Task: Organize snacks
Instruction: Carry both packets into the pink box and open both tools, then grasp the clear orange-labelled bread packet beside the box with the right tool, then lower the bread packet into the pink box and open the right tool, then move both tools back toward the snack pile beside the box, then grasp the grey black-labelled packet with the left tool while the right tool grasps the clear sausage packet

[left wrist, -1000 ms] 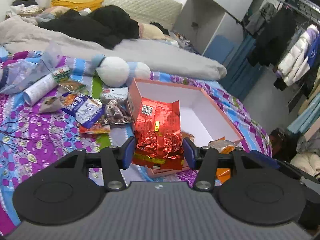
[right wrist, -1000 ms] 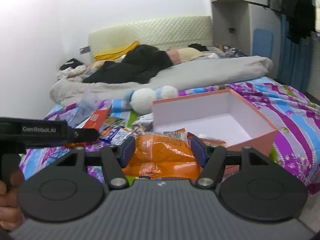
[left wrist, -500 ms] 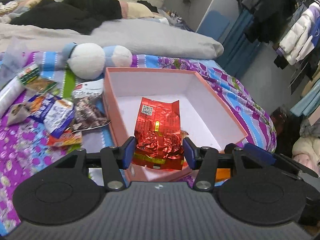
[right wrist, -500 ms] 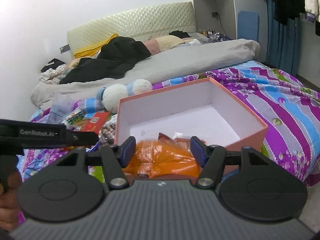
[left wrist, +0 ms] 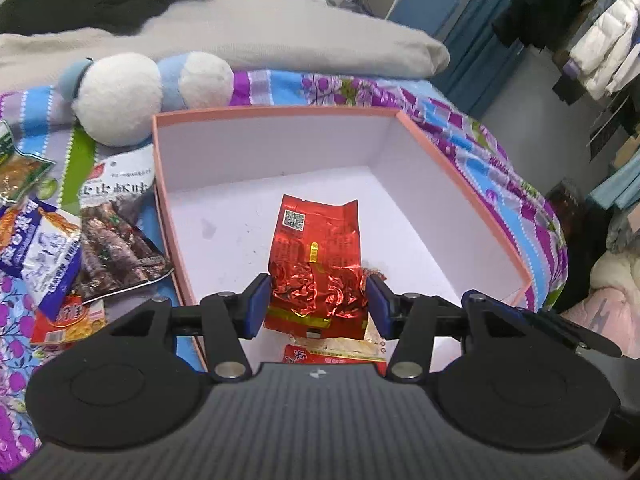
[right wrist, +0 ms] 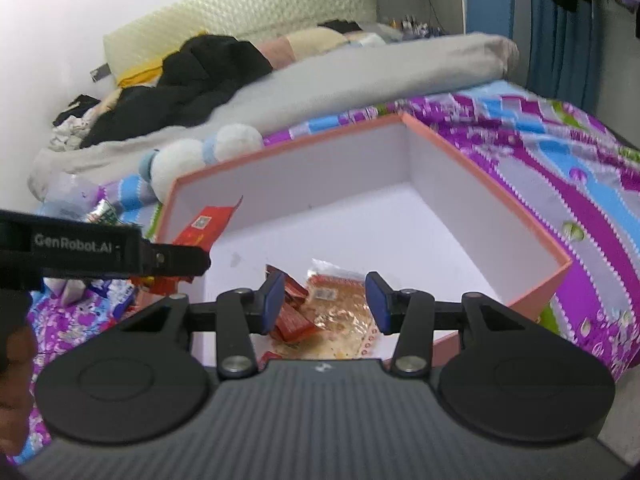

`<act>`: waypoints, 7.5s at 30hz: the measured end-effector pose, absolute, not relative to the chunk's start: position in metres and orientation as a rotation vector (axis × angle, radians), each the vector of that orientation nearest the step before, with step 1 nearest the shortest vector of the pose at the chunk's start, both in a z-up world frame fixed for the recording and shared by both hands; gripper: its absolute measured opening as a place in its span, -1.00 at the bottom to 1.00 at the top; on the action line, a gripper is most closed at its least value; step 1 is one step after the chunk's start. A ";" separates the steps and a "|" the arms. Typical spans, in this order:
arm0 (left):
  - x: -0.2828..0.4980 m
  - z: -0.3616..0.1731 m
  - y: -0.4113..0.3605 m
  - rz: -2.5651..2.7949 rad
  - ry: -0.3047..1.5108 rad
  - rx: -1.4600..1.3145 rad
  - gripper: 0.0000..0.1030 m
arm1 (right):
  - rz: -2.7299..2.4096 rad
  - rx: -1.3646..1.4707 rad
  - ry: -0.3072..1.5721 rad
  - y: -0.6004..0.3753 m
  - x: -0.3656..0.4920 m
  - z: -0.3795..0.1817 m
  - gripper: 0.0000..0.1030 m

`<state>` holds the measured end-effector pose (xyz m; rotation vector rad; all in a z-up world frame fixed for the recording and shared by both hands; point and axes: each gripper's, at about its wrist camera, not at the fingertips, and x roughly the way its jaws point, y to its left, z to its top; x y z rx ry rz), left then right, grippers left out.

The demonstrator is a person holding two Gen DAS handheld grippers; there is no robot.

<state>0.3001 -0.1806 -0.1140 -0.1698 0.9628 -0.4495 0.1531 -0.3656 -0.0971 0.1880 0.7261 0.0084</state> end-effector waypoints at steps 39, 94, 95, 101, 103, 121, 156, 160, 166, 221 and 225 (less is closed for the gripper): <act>0.178 -0.080 -0.191 -0.524 0.886 -0.075 0.55 | -0.229 0.241 0.694 -0.395 0.012 -0.112 0.62; 0.182 -0.066 -0.184 -0.502 0.850 -0.070 0.55 | -0.262 0.300 0.714 -0.420 0.022 -0.111 -0.09; 0.183 -0.064 -0.182 -0.498 0.843 -0.072 0.55 | -0.250 0.290 0.684 -0.419 0.026 -0.100 -0.09; 0.198 -0.052 -0.170 -0.458 0.816 -0.090 0.55 | -0.138 0.231 0.563 -0.409 0.070 -0.056 -0.09; 0.202 -0.049 -0.165 -0.441 0.809 -0.095 0.55 | -0.096 0.197 0.545 -0.403 0.091 -0.049 -0.09; 0.208 -0.047 -0.123 -0.346 0.812 -0.122 0.55 | 0.029 0.146 0.699 -0.361 0.170 -0.081 0.51; 0.055 -0.027 0.000 -0.190 0.727 -0.248 0.55 | 0.233 0.128 0.580 -0.259 -0.009 -0.043 0.51; 0.064 -0.044 0.013 -0.157 0.762 -0.270 0.55 | 0.264 0.109 0.591 -0.248 -0.006 -0.048 0.50; 0.099 -0.076 0.039 -0.092 0.815 -0.324 0.65 | 0.314 0.025 0.601 -0.224 0.015 -0.053 0.50; 0.329 -0.220 0.145 -0.039 0.903 -0.168 -0.03 | 0.264 0.168 0.970 -0.129 0.210 -0.187 -0.92; 0.307 -0.215 0.142 -0.037 0.918 -0.201 -0.19 | 0.270 0.179 1.000 -0.136 0.189 -0.185 -0.93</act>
